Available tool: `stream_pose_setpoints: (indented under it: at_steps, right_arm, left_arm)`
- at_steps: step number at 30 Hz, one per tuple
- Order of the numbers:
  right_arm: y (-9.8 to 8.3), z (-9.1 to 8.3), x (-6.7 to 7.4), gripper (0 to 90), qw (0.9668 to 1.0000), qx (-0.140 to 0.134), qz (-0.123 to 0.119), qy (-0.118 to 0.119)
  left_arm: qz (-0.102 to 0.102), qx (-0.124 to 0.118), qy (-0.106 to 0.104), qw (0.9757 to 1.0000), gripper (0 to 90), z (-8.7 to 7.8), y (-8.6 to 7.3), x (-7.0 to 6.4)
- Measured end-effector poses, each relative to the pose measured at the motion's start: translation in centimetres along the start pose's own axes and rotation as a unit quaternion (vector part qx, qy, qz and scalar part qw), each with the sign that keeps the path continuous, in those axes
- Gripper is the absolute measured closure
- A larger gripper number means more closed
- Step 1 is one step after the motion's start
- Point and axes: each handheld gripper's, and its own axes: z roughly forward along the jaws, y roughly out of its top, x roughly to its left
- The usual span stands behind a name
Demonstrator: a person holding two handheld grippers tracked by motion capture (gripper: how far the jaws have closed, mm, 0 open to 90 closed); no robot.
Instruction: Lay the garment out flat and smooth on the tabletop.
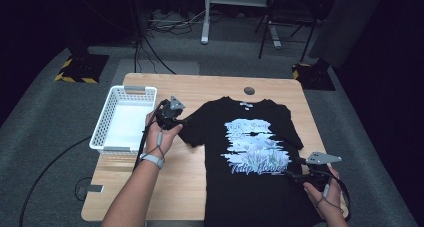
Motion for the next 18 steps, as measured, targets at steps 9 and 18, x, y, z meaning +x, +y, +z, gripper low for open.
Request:
stream_pose_setpoints:
  at_steps: [9, 18]
  right_arm:
    - [0.2, 0.2, 0.8, 24.6, 0.9998, 0.0, 0.015, -0.015]
    - [0.2, 0.2, 2.3, 24.7, 0.9994, 0.0, 0.023, -0.026]
  left_arm:
    - [0.006, 0.01, -0.03, 0.9995, 47.3, 3.3, 0.6, -2.1]
    - [0.017, 0.056, -0.037, 0.9976, 46.8, 5.9, -0.3, -2.4]
